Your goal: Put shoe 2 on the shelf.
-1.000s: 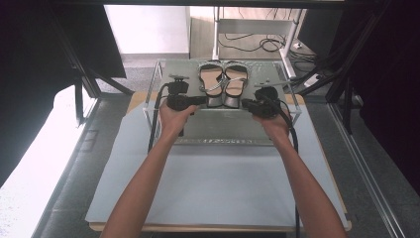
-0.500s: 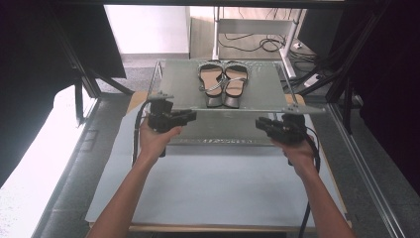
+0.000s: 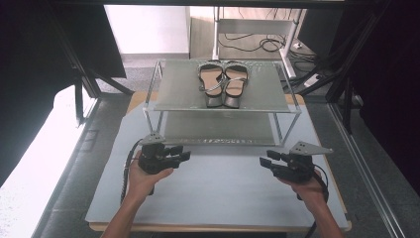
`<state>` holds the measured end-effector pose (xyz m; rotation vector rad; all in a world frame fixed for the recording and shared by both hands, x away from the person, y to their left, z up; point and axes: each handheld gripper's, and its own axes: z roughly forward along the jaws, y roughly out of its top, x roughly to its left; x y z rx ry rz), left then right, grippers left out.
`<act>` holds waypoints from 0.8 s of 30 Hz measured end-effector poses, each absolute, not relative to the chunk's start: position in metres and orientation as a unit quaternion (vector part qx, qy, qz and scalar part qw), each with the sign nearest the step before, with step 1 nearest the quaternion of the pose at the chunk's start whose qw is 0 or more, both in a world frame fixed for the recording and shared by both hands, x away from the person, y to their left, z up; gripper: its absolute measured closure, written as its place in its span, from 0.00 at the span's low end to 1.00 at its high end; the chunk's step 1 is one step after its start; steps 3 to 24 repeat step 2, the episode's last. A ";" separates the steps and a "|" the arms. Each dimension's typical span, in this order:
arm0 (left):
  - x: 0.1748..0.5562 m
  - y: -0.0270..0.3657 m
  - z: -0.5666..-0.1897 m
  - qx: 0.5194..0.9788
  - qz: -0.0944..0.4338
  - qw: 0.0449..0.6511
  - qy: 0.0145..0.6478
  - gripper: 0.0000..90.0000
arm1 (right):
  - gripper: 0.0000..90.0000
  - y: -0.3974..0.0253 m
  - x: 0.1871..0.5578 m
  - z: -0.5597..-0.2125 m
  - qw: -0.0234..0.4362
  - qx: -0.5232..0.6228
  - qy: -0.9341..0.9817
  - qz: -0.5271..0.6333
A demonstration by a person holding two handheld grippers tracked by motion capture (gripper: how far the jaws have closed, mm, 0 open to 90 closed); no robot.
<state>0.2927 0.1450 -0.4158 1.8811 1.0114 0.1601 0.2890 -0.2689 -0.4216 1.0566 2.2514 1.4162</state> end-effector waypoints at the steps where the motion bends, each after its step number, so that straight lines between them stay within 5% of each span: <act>1: 0.291 0.146 -0.418 0.769 0.065 0.479 0.418 0.60 | 0.56 -0.268 0.290 -0.421 0.138 0.367 0.780 0.487; 24: 0.290 0.147 -0.421 0.768 0.063 0.480 0.419 0.56 | 0.55 -0.268 0.290 -0.421 0.137 0.368 0.779 0.489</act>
